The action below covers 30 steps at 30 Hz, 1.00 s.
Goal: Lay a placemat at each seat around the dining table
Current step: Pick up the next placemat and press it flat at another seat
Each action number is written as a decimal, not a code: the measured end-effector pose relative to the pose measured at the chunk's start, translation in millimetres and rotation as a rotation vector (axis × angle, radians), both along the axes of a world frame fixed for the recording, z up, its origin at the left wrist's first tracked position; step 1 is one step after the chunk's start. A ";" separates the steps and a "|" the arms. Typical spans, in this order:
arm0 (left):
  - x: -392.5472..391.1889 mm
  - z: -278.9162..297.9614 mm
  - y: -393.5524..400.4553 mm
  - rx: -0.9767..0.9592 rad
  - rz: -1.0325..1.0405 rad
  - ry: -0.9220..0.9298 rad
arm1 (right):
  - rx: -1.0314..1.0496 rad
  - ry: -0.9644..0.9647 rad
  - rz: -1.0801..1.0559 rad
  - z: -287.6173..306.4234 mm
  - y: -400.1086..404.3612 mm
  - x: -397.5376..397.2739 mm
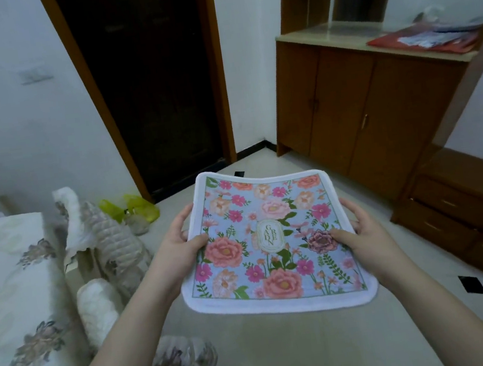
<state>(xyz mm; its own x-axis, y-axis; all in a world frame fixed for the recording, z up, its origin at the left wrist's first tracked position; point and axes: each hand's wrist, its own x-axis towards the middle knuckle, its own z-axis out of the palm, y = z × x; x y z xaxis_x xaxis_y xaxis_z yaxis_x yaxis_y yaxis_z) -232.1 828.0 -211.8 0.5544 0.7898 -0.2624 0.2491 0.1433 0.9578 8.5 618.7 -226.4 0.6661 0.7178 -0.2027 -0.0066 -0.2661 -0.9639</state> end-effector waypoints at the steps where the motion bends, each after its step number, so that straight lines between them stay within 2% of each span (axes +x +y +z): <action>1: 0.3 -0.5 14.5 -0.002 0.008 0.003 | -0.005 -0.004 0.012 2.0 15.8 2.3; 6: -1.7 -1.6 74.5 -0.003 0.085 -0.017 | 0.011 -0.032 0.057 4.1 91.2 8.1; 15: -0.7 -16.5 136.8 -0.023 0.223 0.023 | -0.033 -0.019 0.209 -11.7 191.9 38.6; 30: 134.7 -18.1 203.2 -0.055 0.376 0.041 | -0.060 0.058 0.348 -14.2 312.9 191.0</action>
<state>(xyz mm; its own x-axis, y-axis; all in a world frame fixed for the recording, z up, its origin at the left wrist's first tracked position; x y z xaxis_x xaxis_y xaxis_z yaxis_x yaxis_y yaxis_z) -97.4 1031.2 -229.8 0.2168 0.9203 -0.3256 0.2072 0.2826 0.9366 199.5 931.7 -240.6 0.3701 0.8851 -0.2821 0.0401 -0.3186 -0.9470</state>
